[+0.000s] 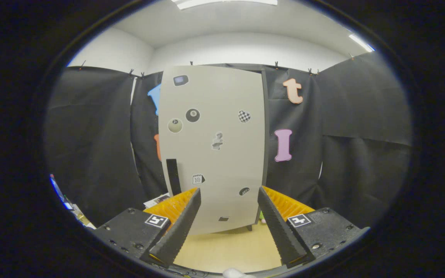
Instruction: Open the shoe cabinet door, grab the shoes and put them into the shoe cabinet, then close the shoe cabinet door.
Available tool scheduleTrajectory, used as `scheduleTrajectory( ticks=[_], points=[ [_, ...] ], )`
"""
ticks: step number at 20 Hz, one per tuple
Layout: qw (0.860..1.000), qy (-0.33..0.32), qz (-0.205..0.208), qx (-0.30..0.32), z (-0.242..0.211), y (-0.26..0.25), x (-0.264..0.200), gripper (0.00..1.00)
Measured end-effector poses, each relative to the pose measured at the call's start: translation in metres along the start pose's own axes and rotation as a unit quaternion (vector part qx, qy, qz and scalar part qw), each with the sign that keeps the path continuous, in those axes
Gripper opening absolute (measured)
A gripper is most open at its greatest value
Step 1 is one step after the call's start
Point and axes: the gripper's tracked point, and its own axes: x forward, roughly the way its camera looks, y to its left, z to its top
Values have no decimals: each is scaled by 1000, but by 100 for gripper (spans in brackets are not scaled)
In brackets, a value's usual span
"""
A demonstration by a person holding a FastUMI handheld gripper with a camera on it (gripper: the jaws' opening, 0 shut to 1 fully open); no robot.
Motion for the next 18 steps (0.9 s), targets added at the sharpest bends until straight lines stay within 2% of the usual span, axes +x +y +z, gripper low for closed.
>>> scheduleTrajectory(
  ticks=[5,18],
  points=[
    [1000,-5,-23,-3,2,-13,-23,97],
    [1000,-11,-18,8,3,-16,-45,97]
  ],
)
